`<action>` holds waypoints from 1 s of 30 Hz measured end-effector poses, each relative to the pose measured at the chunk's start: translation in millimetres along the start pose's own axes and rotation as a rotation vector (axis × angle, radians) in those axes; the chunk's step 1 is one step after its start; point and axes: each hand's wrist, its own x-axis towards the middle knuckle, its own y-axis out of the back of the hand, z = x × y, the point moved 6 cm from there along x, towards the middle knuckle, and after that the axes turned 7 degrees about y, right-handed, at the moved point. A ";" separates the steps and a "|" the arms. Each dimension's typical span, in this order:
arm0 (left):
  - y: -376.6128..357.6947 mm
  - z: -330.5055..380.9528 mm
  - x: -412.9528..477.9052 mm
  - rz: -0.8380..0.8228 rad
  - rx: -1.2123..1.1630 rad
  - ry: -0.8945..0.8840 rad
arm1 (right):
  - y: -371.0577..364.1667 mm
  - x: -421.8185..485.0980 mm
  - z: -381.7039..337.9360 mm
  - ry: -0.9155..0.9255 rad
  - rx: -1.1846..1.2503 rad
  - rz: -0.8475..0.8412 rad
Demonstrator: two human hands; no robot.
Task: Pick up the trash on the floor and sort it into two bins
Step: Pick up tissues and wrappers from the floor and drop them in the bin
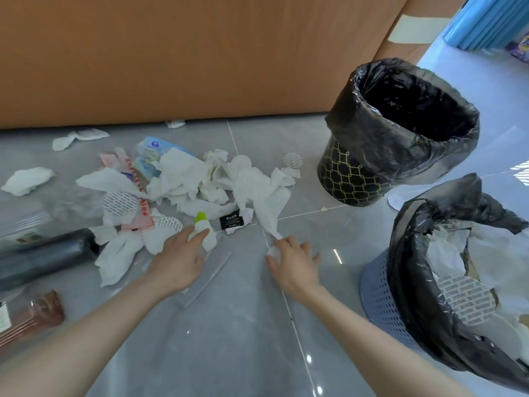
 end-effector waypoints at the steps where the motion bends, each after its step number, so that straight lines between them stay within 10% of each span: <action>1: -2.6 -5.2 -1.2 -0.017 0.009 0.011 | 1.6 -6.4 -8.0 0.025 -0.056 0.009; 7: -15.6 -25.8 -10.0 -0.089 0.048 0.022 | 31.3 17.8 -36.2 0.205 0.003 0.142; 15: -18.1 -15.9 -13.9 -0.071 0.048 0.097 | 1.9 77.7 -33.0 0.170 0.100 -0.170; 30: -35.3 -19.4 -64.8 0.107 -0.098 0.100 | -12.8 -47.7 -48.0 0.231 0.008 0.096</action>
